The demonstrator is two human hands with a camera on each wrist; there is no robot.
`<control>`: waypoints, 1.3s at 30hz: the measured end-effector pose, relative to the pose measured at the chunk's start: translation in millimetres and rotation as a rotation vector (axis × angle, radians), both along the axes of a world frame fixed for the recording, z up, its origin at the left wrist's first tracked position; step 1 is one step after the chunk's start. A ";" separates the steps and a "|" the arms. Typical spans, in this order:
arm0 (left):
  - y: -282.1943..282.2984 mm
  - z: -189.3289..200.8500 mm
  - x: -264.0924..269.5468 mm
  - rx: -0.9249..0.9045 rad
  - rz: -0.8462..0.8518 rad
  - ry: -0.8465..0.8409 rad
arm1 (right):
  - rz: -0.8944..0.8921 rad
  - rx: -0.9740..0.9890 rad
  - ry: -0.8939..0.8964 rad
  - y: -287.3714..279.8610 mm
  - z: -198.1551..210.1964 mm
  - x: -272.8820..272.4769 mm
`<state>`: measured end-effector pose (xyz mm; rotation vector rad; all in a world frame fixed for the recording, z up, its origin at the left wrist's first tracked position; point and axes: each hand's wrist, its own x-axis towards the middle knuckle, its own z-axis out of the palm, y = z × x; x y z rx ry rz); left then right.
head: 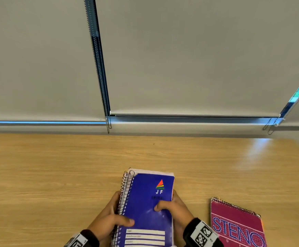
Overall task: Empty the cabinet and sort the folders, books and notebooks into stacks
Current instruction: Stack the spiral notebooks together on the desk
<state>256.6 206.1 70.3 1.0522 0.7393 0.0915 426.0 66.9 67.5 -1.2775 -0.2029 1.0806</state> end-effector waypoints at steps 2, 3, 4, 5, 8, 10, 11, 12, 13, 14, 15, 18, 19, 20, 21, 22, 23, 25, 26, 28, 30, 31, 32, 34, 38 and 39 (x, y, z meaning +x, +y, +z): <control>-2.3 -1.7 -5.3 -0.007 -0.009 -0.117 | -0.104 0.092 -0.006 -1.2 2.8 -6.5; -3.9 0.0 -7.2 0.002 -0.016 -0.166 | -0.147 0.141 -0.020 -0.9 5.1 -9.4; -6.0 3.4 -8.3 0.021 -0.017 -0.208 | -0.170 0.174 -0.062 0.2 8.0 -11.9; -7.2 7.3 -9.8 0.037 0.006 -0.236 | -0.175 0.205 -0.125 1.3 14.8 -15.1; -8.7 24.3 -10.3 0.186 0.055 -0.300 | -0.177 0.312 -0.351 -1.1 50.4 -23.0; -6.1 36.8 -12.6 0.355 0.060 -0.294 | -0.157 0.354 -0.486 -4.6 68.0 -27.5; -5.8 42.5 -14.1 0.402 0.066 -0.293 | -0.147 0.361 -0.521 -5.9 68.8 -29.1; -6.0 46.4 -15.1 0.425 0.068 -0.301 | -0.147 0.352 -0.523 -6.6 63.6 -30.7; -6.5 46.4 -15.7 0.429 0.068 -0.299 | -0.147 0.332 -0.496 -7.7 54.9 -31.5; -7.7 45.1 -16.5 0.413 0.068 -0.292 | -0.136 0.303 -0.462 -8.2 44.1 -32.9; -9.1 39.9 -17.6 0.399 0.069 -0.279 | -0.117 0.269 -0.433 -8.1 32.3 -35.4; -9.2 22.9 -17.0 0.422 0.100 -0.247 | -0.089 0.209 -0.426 -6.7 11.4 -45.5; -7.0 17.2 -16.1 0.424 0.106 -0.241 | -0.098 0.204 -0.411 -6.3 9.2 -47.6; -6.6 15.3 -15.0 0.410 0.111 -0.243 | -0.108 0.200 -0.394 -6.6 10.2 -49.3; -5.3 14.7 -13.9 0.403 0.119 -0.239 | -0.118 0.196 -0.389 -5.6 9.9 -49.4; -3.9 14.4 -12.8 0.396 0.126 -0.231 | -0.127 0.183 -0.387 -4.4 8.8 -48.9; -2.9 13.6 -11.4 0.393 0.137 -0.227 | -0.130 0.166 -0.387 -3.0 9.7 -48.8; -2.9 15.1 -6.5 0.370 0.154 -0.222 | -0.136 0.123 -0.392 -0.4 14.8 -48.6; -2.6 16.3 -4.5 0.360 0.165 -0.217 | -0.145 0.104 -0.401 1.6 16.7 -48.0; -5.3 23.6 0.7 0.353 0.174 -0.212 | -0.157 0.068 -0.426 1.1 26.5 -47.7; -11.9 37.0 6.7 0.355 0.156 -0.204 | -0.163 0.037 -0.458 -7.7 38.6 -41.5; -16.6 43.8 10.4 0.348 0.128 -0.204 | -0.164 0.024 -0.467 -16.0 44.6 -37.3; -22.8 49.3 16.0 0.336 0.077 -0.191 | -0.166 0.019 -0.465 -28.5 50.8 -33.1; -39.7 56.5 29.8 0.307 -0.043 -0.148 | -0.186 -0.025 -0.445 -56.5 57.5 -22.5; -95.7 50.3 72.1 0.346 -0.286 -0.004 | -0.321 -0.259 -0.317 -130.8 50.7 -8.0; -112.6 46.8 82.3 0.325 -0.326 0.033 | -0.322 -0.355 -0.312 -148.7 44.7 -5.4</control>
